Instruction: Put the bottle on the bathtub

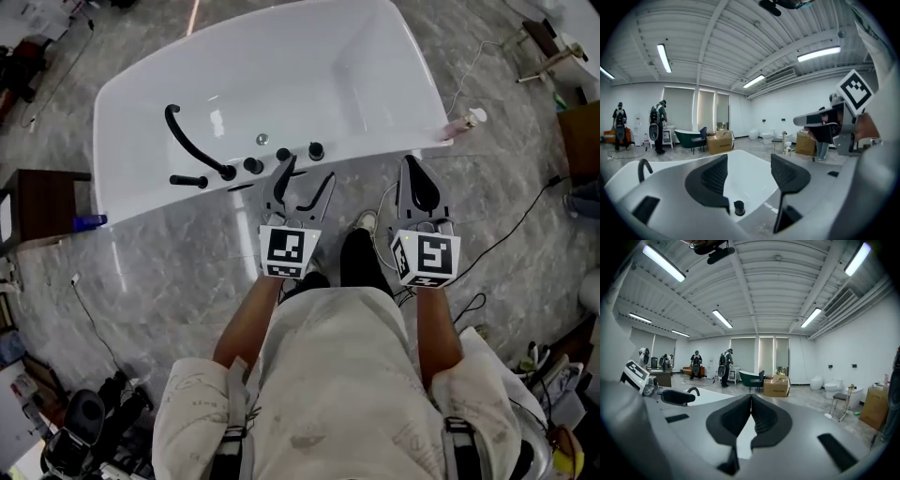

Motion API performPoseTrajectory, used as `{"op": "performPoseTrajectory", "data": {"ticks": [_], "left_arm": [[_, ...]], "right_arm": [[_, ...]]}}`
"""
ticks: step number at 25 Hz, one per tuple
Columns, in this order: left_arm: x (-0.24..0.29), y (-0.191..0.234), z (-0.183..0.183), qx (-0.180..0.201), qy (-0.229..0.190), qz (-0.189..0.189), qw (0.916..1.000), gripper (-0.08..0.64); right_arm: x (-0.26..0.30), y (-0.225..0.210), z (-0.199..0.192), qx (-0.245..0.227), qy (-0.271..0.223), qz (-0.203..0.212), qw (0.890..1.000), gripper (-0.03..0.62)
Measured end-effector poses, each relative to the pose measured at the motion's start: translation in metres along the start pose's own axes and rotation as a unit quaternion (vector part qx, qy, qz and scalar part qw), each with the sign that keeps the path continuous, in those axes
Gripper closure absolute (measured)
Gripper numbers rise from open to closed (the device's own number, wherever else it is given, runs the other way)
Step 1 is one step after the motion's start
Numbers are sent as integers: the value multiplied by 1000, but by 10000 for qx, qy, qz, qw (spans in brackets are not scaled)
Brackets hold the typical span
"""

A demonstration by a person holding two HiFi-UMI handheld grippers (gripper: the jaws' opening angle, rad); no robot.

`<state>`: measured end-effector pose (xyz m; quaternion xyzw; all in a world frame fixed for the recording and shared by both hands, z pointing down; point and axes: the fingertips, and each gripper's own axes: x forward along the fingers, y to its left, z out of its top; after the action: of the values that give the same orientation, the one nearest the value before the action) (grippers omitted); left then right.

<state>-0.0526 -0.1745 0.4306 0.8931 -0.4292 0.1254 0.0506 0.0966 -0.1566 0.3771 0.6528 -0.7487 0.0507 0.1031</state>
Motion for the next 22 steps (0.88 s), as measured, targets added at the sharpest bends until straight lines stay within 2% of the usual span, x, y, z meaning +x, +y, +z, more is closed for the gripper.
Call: {"op": "performPoseTrajectory", "data": {"ticks": [7, 12, 16, 19, 22], "left_arm": [[-95, 48, 34, 95, -390, 732, 9965, 276], [-144, 88, 54, -70, -541, 1412, 9885, 278], [-177, 105, 77, -155, -775, 1617, 9837, 281], [-200, 114, 104, 36, -1032, 1765, 9789, 290], [-217, 121, 126, 249, -1237, 1848, 9746, 295]], "right_arm": [[-26, 72, 38, -180, -317, 330, 9988, 604], [-36, 100, 73, -282, -680, 384, 9965, 604], [-47, 109, 99, -281, -852, 280, 9956, 604], [-57, 114, 122, -114, -1058, 248, 9940, 604], [-65, 119, 141, -182, -1287, 171, 9914, 604]]}}
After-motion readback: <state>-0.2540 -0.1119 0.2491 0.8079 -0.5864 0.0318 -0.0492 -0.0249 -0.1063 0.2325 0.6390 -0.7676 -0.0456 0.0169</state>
